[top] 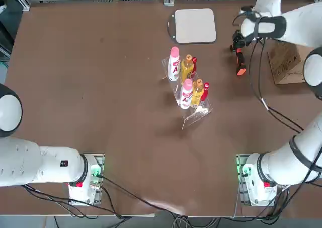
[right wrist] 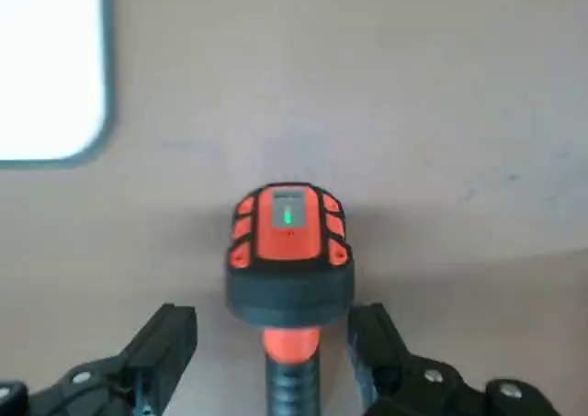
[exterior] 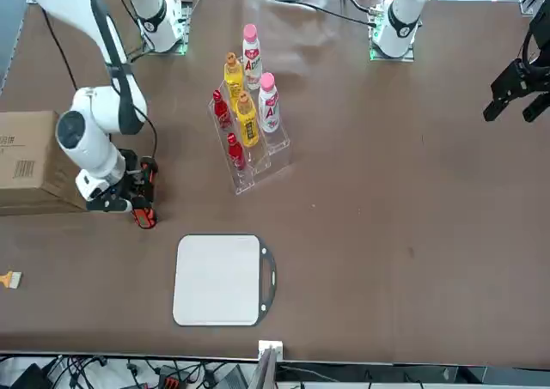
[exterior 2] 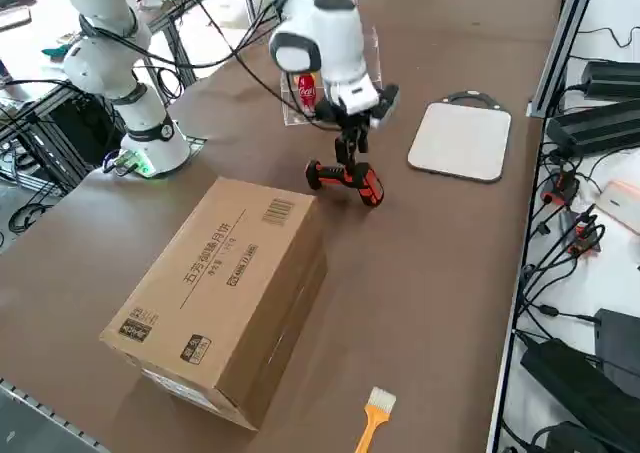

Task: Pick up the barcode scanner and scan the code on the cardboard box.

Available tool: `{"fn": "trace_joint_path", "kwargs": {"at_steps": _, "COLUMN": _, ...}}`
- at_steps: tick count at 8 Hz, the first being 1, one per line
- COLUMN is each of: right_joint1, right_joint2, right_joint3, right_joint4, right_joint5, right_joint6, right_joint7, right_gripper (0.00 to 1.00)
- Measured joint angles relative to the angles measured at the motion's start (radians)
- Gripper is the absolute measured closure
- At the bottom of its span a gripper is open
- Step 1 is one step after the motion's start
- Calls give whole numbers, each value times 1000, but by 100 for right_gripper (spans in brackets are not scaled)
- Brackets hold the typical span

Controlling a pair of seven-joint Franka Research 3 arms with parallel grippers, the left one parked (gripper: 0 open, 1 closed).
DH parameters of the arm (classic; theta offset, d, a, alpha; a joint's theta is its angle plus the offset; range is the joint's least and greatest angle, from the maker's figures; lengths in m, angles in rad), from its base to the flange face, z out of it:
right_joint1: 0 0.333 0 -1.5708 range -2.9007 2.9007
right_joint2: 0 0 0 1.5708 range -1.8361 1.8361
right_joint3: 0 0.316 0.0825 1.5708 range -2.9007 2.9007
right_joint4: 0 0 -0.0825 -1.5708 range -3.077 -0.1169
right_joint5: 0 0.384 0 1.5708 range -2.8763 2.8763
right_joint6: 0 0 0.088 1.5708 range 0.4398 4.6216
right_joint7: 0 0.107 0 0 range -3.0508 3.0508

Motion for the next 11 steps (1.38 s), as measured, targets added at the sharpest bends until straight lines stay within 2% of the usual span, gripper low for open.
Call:
{"fn": "trace_joint_path", "kwargs": {"at_steps": 2, "right_joint1": -2, "right_joint2": -118, "right_joint3": -4, "right_joint4": 113, "right_joint5": 0, "right_joint6": -226, "right_joint7": 0, "right_gripper": 0}}
{"fn": "trace_joint_path", "kwargs": {"at_steps": 4, "right_joint1": -15, "right_joint2": -192, "right_joint3": -16, "right_joint4": 224, "right_joint5": 0, "right_joint6": -433, "right_joint7": 0, "right_gripper": 0}}
{"fn": "trace_joint_path", "kwargs": {"at_steps": 7, "right_joint1": -73, "right_joint2": -212, "right_joint3": -25, "right_joint4": 432, "right_joint5": 0, "right_joint6": -688, "right_joint7": -2, "right_gripper": 0}}
{"fn": "trace_joint_path", "kwargs": {"at_steps": 9, "right_joint1": -73, "right_joint2": -210, "right_joint3": -23, "right_joint4": 520, "right_joint5": 0, "right_joint6": -779, "right_joint7": -2, "right_gripper": 0}}
{"fn": "trace_joint_path", "kwargs": {"at_steps": 11, "right_joint1": -69, "right_joint2": -200, "right_joint3": -18, "right_joint4": 532, "right_joint5": -1, "right_joint6": -789, "right_joint7": -3, "right_gripper": 0}}
